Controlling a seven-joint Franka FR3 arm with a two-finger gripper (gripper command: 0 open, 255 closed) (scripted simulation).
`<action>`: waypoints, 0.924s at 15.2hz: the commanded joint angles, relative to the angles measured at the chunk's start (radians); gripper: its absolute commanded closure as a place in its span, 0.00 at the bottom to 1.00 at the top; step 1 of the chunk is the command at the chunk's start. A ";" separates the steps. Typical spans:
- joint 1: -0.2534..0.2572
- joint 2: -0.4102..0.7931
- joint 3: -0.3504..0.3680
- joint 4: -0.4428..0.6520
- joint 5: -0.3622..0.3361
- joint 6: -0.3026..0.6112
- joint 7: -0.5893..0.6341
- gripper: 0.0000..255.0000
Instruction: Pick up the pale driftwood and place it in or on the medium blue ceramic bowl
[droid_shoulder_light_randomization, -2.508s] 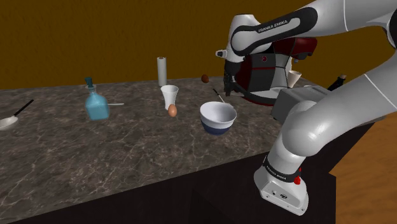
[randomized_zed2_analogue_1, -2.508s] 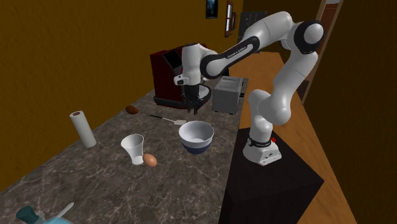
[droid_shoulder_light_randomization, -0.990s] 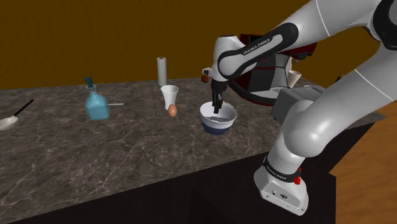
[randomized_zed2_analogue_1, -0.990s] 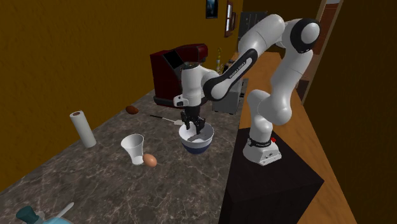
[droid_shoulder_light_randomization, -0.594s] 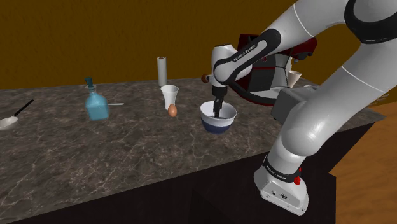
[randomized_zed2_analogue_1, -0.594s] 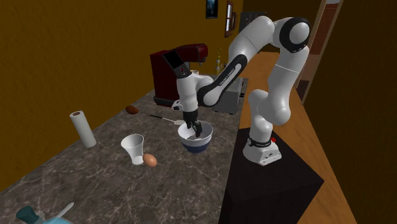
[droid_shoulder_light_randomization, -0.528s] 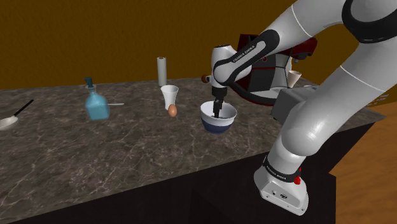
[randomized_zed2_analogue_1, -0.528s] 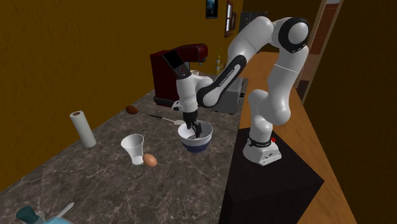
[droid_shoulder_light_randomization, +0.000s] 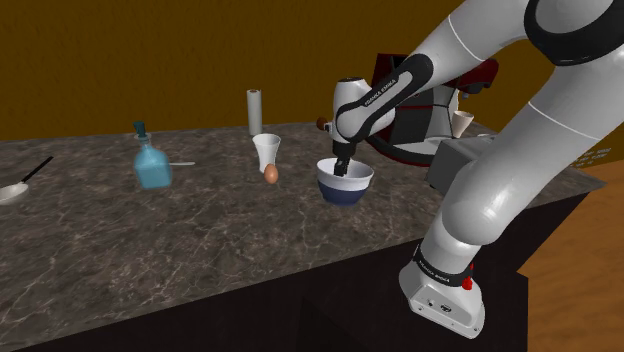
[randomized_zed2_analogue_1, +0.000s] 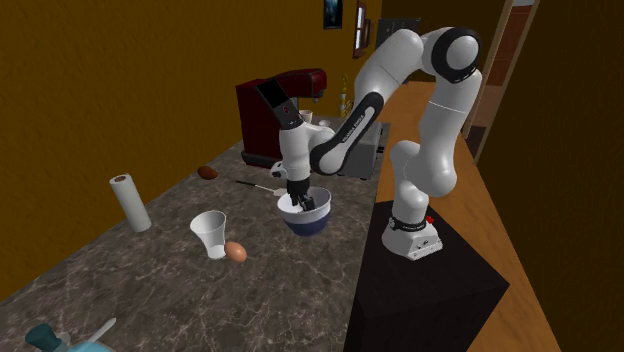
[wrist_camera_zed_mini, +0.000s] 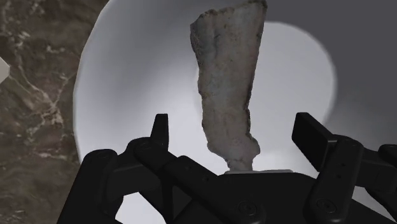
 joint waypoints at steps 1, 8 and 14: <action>0.005 0.014 0.003 -0.007 0.005 -0.032 0.000 0.00; 0.001 0.001 0.001 -0.003 0.002 -0.049 -0.005 1.00; 0.005 0.014 0.002 -0.007 0.005 -0.033 0.000 1.00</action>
